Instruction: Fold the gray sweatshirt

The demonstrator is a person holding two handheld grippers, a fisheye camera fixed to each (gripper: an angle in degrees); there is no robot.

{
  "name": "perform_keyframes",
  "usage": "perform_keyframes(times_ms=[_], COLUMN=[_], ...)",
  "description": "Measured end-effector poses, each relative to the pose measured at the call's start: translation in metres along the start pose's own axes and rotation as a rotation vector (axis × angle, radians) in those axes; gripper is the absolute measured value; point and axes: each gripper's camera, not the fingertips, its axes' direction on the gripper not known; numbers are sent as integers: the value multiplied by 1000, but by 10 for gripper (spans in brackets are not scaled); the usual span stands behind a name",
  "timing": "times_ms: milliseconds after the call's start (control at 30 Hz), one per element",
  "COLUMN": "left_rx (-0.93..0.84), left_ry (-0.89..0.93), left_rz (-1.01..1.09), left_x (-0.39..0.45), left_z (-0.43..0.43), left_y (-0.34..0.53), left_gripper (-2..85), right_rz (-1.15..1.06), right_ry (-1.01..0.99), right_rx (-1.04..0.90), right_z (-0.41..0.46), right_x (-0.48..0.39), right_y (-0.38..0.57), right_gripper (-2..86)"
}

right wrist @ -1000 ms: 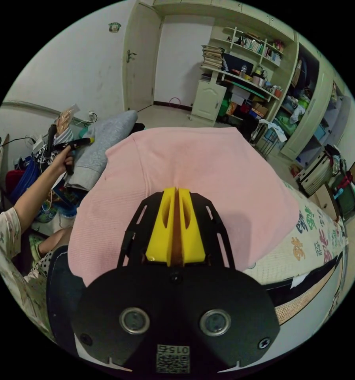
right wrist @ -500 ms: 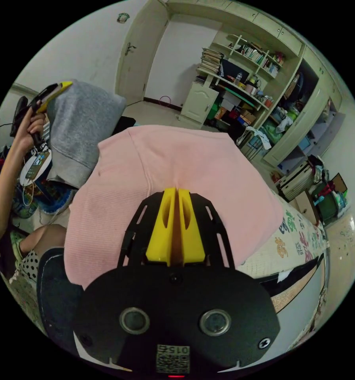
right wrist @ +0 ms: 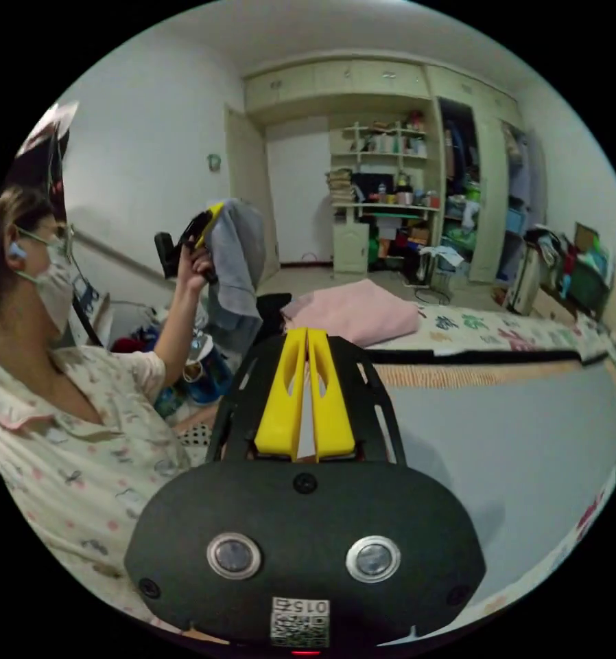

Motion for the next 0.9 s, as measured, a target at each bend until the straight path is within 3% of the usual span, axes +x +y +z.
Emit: perform_keyframes(times_ms=[33, 133, 200, 233, 300, 367, 467, 533, 633, 733, 833, 900], left_rx=[-20, -158, -443, -540, -932, -1079, -1056, -1021, -909, -786, -647, -575], left_ry=[59, 487, 811, 848, 839, 828, 1072, 1104, 1014, 759, 369, -26], left_rz=[10, -54, -86, -87, -41, -6, -91, -93, 13, 25, -36, -81], left_x=[8, 50, 116, 136, 210, 241, 248, 238, 204, 143, 68, 16], left_z=[15, 114, 223, 250, 333, 354, 347, 328, 261, 177, 84, 18], left_y=[-6, -7, 33, 49, 129, 172, 163, 137, 84, 37, 0, -14], left_gripper=[44, 47, 53, 56, 68, 67, 51, 52, 66, 85, 94, 126], right_rz=[60, 179, 251, 302, 362, 388, 385, 368, 345, 375, 478, 575], right_ry=[22, 140, 244, 294, 261, 189, 229, 262, 344, 455, 417, 392], right_rx=[50, 184, 315, 387, 363, 372, 410, 355, 195, 35, 0, 8], right_z=[-44, -133, -175, -197, -223, -257, -289, -297, -296, -288, -294, -303], right_x=[9, 21, 29, 40, 64, 84, 88, 88, 91, 104, 130, 148], right_y=[22, 77, 110, 127, 135, 138, 136, 128, 110, 101, 104, 110], right_gripper=[-10, -9, -7, -5, 0, 12, 52, 71, 105, 125, 145, 156])
